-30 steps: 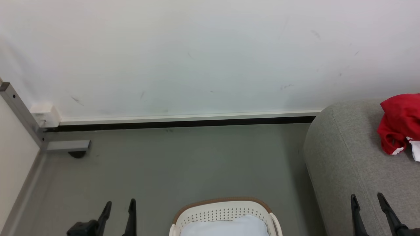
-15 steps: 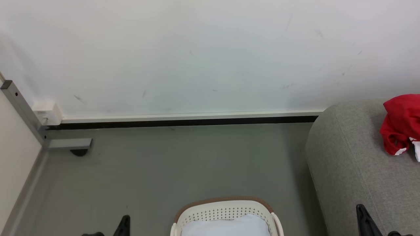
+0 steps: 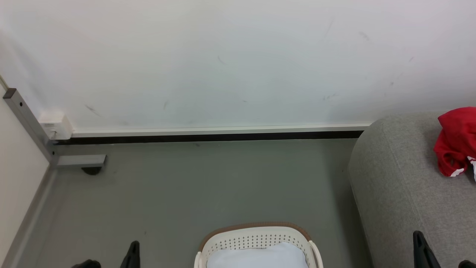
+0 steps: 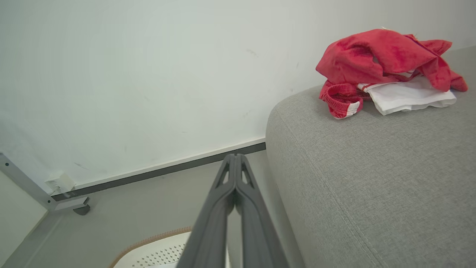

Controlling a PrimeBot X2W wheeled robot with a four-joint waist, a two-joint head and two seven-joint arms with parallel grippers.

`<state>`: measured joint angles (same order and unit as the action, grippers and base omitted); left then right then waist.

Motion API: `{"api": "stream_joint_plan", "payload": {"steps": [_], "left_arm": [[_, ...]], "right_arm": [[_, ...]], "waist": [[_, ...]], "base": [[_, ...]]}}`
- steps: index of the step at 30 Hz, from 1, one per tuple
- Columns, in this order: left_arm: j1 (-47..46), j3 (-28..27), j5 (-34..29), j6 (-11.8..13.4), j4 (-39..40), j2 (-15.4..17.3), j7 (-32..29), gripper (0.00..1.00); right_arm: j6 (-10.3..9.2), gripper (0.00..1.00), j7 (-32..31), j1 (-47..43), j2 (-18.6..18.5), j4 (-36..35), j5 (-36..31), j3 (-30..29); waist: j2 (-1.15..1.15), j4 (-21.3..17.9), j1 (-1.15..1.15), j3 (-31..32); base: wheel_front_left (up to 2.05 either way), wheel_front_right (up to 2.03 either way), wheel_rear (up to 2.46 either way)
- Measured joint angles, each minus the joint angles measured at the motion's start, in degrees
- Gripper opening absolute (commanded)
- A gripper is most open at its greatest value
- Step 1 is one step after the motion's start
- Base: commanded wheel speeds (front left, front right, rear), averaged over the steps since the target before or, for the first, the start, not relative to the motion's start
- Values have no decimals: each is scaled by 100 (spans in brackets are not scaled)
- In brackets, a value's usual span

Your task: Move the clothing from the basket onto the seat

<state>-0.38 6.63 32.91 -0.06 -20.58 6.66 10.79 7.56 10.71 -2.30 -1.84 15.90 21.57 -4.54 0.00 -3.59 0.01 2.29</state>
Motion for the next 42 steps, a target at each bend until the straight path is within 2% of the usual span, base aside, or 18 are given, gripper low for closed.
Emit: {"api": "stream_joint_plan", "payload": {"steps": [22,42], "left_arm": [[-162,-382,1710,-216,196,-99,-502,0],[-275,-649,2962,-363,315,-194,-875,0]], "right_arm": [[0,0,-486,227,-10,-67,2050,-56],[0,0,-849,427,-23,-99,3541,-99]], "waist": [[0,71,0,-49],[0,136,0,-93]], "base": [[0,0,0],[0,0,0]]}}
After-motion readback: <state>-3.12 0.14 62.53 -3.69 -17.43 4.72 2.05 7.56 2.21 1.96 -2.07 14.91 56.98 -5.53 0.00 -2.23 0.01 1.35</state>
